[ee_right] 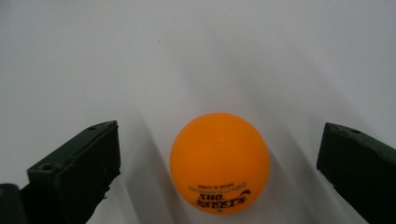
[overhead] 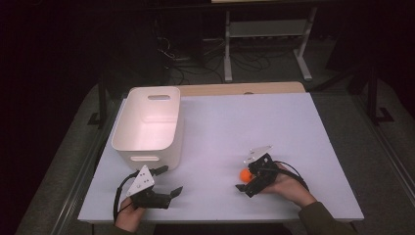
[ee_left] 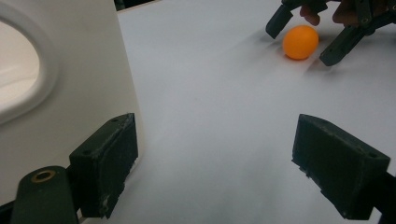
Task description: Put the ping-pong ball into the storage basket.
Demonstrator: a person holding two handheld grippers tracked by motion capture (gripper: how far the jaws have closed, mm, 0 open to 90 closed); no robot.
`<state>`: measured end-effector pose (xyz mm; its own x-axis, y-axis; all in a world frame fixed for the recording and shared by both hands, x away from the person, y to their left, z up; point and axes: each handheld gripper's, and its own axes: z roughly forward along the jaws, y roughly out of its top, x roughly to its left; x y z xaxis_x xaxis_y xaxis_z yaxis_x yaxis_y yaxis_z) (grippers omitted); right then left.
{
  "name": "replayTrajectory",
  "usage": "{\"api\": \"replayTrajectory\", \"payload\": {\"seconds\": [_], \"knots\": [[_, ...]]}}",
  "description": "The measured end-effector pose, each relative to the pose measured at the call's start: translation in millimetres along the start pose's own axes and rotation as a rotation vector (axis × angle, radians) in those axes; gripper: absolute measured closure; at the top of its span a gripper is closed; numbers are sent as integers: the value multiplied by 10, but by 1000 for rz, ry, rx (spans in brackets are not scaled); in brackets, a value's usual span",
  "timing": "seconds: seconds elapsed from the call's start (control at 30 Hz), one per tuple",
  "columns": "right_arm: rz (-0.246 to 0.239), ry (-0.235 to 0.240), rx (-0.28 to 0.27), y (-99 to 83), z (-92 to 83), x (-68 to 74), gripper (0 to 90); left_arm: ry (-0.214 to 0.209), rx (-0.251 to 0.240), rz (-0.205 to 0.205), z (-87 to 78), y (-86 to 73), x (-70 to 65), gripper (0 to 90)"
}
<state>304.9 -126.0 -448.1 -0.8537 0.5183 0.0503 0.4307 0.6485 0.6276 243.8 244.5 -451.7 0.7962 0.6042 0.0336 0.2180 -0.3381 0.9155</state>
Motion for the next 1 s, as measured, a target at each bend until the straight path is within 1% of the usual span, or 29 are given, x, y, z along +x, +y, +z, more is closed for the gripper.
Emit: {"api": "replayTrajectory", "payload": {"seconds": [0.13,0.33,0.4,0.57,0.7,0.77,0.8,0.87,0.9,1.0], "knots": [[7,3,0,1,-6,-3,4,-1,2,1,-1,1,1,141],[13,11,-4,1,-24,-9,49,0,1,2,0,0,-1,142],[9,13,-4,-1,-28,-10,69,0,1,2,0,0,-2,141],[18,14,-2,-2,-39,-10,128,0,2,1,0,0,0,141],[19,15,-4,-3,-43,-9,142,0,3,2,0,1,0,141],[20,17,-6,-3,-47,-7,159,0,3,3,0,1,0,142],[22,16,-7,-3,-52,-8,183,0,3,3,0,1,0,141],[21,19,-7,-3,-53,-9,188,0,3,3,0,1,0,141],[22,18,-7,-4,-55,-9,209,0,3,3,0,1,0,141],[19,19,-8,-3,-59,-10,234,0,3,3,1,1,1,141]]}}
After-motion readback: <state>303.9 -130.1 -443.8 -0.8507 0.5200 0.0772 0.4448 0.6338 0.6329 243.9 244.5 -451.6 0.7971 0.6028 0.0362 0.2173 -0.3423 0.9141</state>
